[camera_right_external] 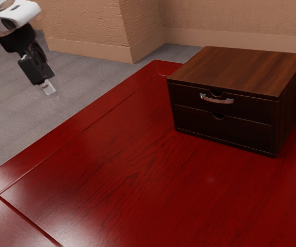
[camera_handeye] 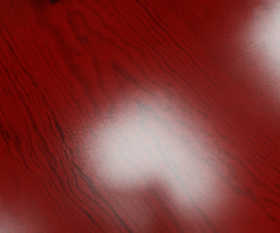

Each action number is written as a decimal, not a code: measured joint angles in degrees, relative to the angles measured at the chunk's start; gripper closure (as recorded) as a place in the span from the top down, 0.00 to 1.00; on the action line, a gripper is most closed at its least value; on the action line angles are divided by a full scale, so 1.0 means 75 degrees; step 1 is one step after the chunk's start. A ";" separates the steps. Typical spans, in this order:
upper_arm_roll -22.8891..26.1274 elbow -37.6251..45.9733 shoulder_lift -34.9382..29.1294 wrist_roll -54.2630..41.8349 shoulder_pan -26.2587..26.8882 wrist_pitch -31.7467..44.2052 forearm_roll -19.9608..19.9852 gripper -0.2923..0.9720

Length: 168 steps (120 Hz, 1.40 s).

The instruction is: Pull the drawer handle with one arm to open the drawer

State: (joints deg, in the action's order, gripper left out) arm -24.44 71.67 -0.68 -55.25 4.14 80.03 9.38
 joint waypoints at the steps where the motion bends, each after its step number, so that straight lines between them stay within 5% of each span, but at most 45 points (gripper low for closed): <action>1: 0.0009 -0.0028 -0.0021 -0.0018 -0.0006 -0.0003 0.0043 0.77; 17: 0.0414 -0.0395 0.0368 -0.0146 -0.0629 -0.0002 0.0574 0.77; 36: 0.0584 -0.1858 0.2331 -0.0887 -0.0128 0.1248 0.0149 0.77; 71: 0.0931 -0.1918 0.3718 -0.2314 -0.0202 0.3564 -0.0061 0.77; 168: 0.1415 -0.1618 0.4142 -0.3526 0.0572 0.4734 -0.0152 0.77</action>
State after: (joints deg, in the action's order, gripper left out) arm -13.83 59.54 30.39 -81.70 8.43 115.54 8.24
